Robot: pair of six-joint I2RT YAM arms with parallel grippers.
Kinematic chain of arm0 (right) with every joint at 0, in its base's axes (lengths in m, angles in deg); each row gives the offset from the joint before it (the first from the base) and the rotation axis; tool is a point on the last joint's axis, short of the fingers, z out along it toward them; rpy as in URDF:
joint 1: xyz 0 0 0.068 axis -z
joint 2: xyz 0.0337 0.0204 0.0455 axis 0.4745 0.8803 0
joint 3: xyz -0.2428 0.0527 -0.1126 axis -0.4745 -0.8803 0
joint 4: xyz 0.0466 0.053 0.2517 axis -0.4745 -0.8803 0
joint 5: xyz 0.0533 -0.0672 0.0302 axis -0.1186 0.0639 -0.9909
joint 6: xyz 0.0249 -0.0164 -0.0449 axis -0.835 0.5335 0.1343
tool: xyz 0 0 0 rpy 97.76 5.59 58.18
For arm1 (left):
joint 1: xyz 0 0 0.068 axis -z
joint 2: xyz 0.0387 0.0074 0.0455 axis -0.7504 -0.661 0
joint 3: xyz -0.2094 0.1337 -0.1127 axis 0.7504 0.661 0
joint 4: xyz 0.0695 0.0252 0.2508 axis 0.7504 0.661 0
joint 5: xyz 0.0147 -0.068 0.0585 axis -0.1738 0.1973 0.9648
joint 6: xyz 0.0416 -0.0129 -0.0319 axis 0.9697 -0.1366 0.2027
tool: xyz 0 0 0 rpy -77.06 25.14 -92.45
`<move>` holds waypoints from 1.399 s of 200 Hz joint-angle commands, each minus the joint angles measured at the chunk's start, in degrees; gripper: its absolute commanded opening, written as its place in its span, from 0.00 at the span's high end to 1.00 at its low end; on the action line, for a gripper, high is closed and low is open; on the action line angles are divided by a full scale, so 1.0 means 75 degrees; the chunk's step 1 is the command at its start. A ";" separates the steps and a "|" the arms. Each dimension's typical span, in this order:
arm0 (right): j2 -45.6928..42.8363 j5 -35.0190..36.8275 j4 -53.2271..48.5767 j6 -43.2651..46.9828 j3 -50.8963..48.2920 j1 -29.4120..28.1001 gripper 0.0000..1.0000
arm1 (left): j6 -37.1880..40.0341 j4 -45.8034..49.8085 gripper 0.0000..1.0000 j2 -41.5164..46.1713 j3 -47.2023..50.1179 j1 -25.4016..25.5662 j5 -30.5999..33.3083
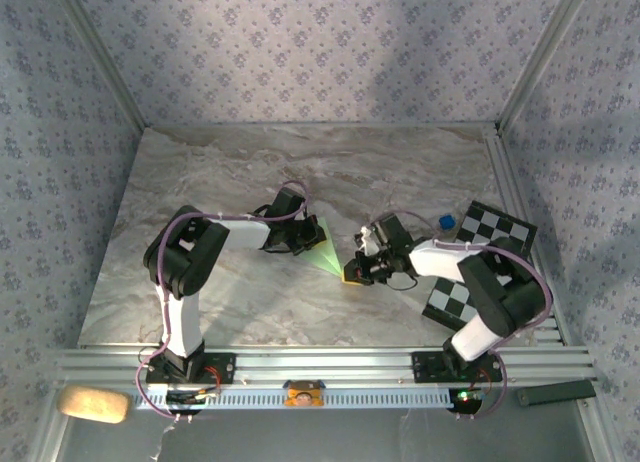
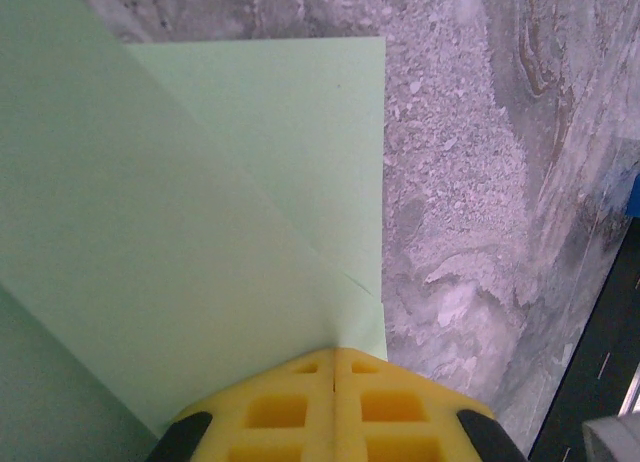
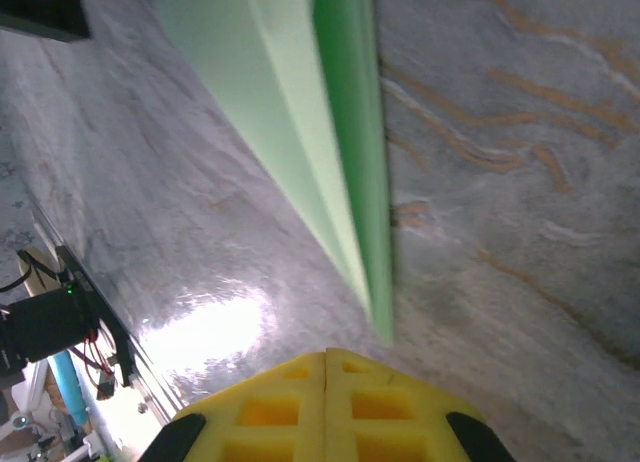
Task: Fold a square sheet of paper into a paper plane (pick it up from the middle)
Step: Fourth fold the wing at the center of the table.
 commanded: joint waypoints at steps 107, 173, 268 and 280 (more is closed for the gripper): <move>0.2053 -0.0004 0.0079 -0.0615 0.2183 0.0027 0.96 | 0.0139 0.0557 0.98 -0.0198 0.0289 -0.0060 0.0414; 0.2389 0.0251 -0.0162 -0.0829 0.1297 0.0258 1.00 | 0.0311 0.0556 0.97 -0.0103 0.0192 -0.0118 0.0399; 0.2397 0.0440 -0.0304 -0.0897 0.1150 0.0287 1.00 | 0.1003 0.1236 0.96 0.0876 -0.0358 -0.0145 -0.0041; 0.2403 0.0452 -0.0301 -0.0923 0.1151 0.0286 1.00 | 0.0903 0.1172 0.99 0.0838 -0.0235 -0.0052 -0.0253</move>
